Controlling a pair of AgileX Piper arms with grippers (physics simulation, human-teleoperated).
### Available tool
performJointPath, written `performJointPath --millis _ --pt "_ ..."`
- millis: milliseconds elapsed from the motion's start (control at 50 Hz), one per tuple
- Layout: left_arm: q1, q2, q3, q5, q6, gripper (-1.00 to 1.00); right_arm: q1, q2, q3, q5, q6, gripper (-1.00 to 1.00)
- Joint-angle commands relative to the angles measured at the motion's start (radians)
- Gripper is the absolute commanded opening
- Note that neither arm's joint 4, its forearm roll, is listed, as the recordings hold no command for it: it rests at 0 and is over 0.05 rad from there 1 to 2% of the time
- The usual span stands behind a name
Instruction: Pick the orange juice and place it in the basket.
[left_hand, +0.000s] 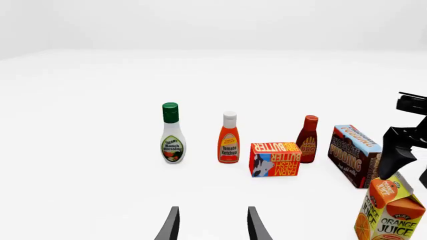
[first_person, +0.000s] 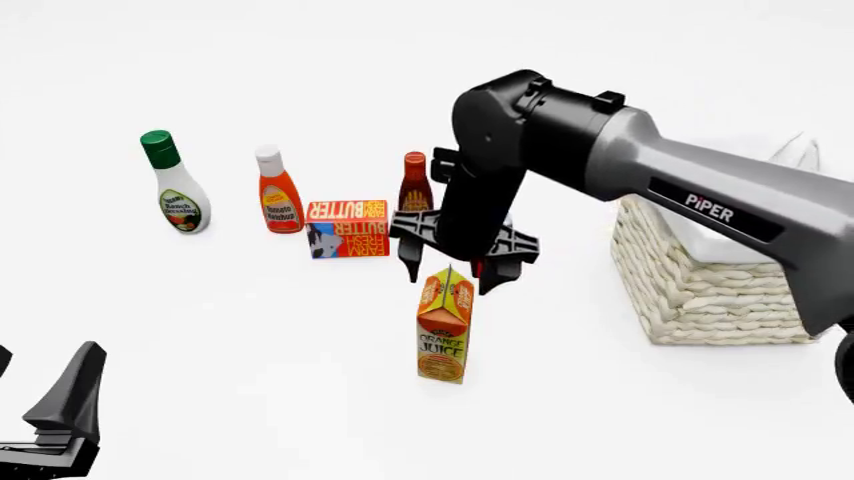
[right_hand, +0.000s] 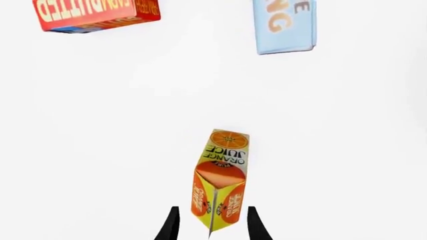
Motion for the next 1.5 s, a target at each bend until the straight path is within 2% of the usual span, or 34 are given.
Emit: performJointPath --millis 20,380,480,860,960,1200,1240,1500 --pt "0.001 0.000 0.002 -0.001 0.000 1.00 0.015 0.015 -0.001 0.000 0.005 1.00" --pt "0.001 0.000 0.002 -0.001 0.000 1.00 0.010 0.023 0.002 0.000 0.004 1.00" --pt "0.001 0.000 0.002 -0.001 0.000 1.00 -0.009 0.026 0.010 0.000 -0.010 1.00" --pt "0.001 0.000 0.002 -0.001 -0.001 1.00 0.004 0.037 0.001 0.000 0.013 1.00" --pt "0.001 0.000 0.002 -0.001 0.000 1.00 -0.007 0.043 0.004 0.000 0.001 1.00" --pt "0.001 0.000 0.002 -0.001 0.000 1.00 0.017 0.050 -0.009 0.000 0.024 1.00" --pt "0.001 0.000 0.002 -0.001 0.000 1.00 -0.002 0.055 0.000 0.000 0.001 1.00" --pt "0.001 0.000 0.002 -0.001 0.000 1.00 0.008 0.059 -0.004 0.000 0.019 1.00"
